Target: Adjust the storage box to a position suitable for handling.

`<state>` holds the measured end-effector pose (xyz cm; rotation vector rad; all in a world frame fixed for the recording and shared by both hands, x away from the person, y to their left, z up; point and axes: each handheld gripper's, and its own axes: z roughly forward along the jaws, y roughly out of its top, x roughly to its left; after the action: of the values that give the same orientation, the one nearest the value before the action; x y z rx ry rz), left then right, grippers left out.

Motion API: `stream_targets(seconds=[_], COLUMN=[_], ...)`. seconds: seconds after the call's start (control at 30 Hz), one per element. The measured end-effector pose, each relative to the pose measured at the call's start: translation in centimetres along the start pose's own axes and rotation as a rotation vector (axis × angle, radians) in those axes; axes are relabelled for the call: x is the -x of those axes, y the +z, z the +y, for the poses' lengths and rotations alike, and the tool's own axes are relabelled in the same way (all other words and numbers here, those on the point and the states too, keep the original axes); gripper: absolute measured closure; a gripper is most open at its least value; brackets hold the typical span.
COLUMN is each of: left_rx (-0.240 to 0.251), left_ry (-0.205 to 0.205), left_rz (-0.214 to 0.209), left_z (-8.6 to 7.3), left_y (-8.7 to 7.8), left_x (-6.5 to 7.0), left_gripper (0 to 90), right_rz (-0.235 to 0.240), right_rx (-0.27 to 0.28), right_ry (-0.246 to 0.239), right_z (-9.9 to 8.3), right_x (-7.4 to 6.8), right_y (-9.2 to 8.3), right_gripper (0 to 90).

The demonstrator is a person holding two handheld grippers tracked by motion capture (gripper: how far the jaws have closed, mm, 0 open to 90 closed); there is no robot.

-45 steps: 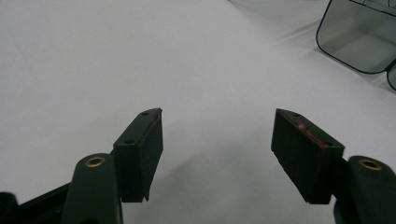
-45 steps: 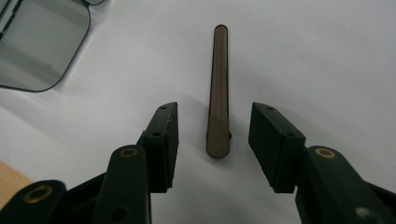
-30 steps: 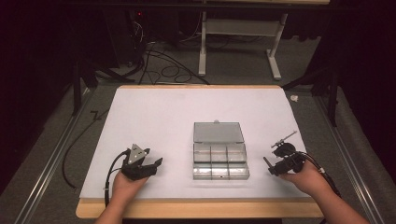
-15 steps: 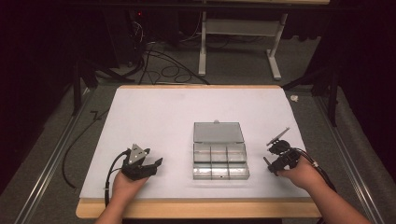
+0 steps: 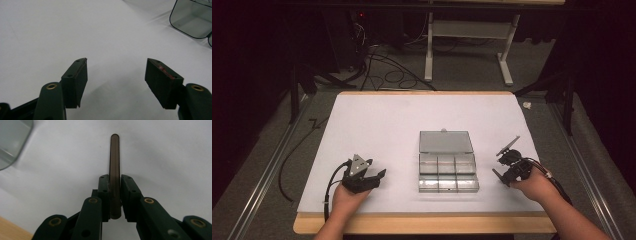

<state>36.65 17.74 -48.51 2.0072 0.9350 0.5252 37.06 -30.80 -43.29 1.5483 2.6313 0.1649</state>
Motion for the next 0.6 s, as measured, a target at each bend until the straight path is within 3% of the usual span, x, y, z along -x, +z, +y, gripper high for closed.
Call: stream_targets(seconds=[0.2,0.23,0.27,0.6], left_rx=[0.001,0.001,0.001,0.0], left_ry=[-0.004,-0.003,-0.004,-0.009], left_rz=[0.0,0.0,0.0,-0.002], left_z=[-0.01,0.0,0.0,-0.01], left_y=[0.0,-0.02,-0.02,0.0], left_x=[-0.02,-0.01,-0.02,-0.08], left_gripper=[35.0,35.0,35.0,35.0], right_rz=[0.008,0.007,0.008,0.02], right_rx=[0.009,0.005,0.012,0.008], right_ry=[0.005,0.023,0.003,-0.024], right_z=[-0.05,-0.08,-0.06,0.09], right_x=[-0.14,-0.32,-0.27,-0.85], right_y=[-0.47,-0.58,-0.62,-1.12], right_gripper=[79.8,79.9,80.3,80.4])
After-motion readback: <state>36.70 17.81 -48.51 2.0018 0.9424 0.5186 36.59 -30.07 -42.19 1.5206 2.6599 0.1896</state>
